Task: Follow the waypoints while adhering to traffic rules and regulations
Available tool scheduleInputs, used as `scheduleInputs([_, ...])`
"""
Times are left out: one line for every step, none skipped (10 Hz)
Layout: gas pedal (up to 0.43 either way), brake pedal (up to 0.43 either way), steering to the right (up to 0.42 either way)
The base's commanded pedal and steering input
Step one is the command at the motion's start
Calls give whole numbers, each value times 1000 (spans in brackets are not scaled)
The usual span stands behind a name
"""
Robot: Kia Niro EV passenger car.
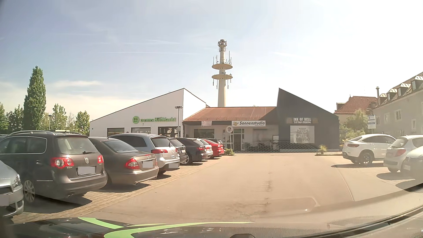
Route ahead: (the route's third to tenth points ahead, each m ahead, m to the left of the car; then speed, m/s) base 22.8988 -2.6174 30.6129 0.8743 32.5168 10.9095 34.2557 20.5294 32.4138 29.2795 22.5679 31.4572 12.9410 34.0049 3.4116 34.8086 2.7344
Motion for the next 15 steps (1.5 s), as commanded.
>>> scheduleInputs([87, 0, 112])
scheduleInputs([87, 0, 112])
scheduleInputs([87, 0, 112])
scheduleInputs([87, 0, 112])
scheduleInputs([87, 0, 111])
scheduleInputs([87, 0, 111])
scheduleInputs([87, 0, 110])
scheduleInputs([87, 0, 110])
scheduleInputs([87, 0, 110])
scheduleInputs([87, 0, 110])
scheduleInputs([87, 0, 110])
scheduleInputs([87, 0, 108])
scheduleInputs([87, 0, 103])
scheduleInputs([87, 0, 98])
scheduleInputs([87, 0, 91])
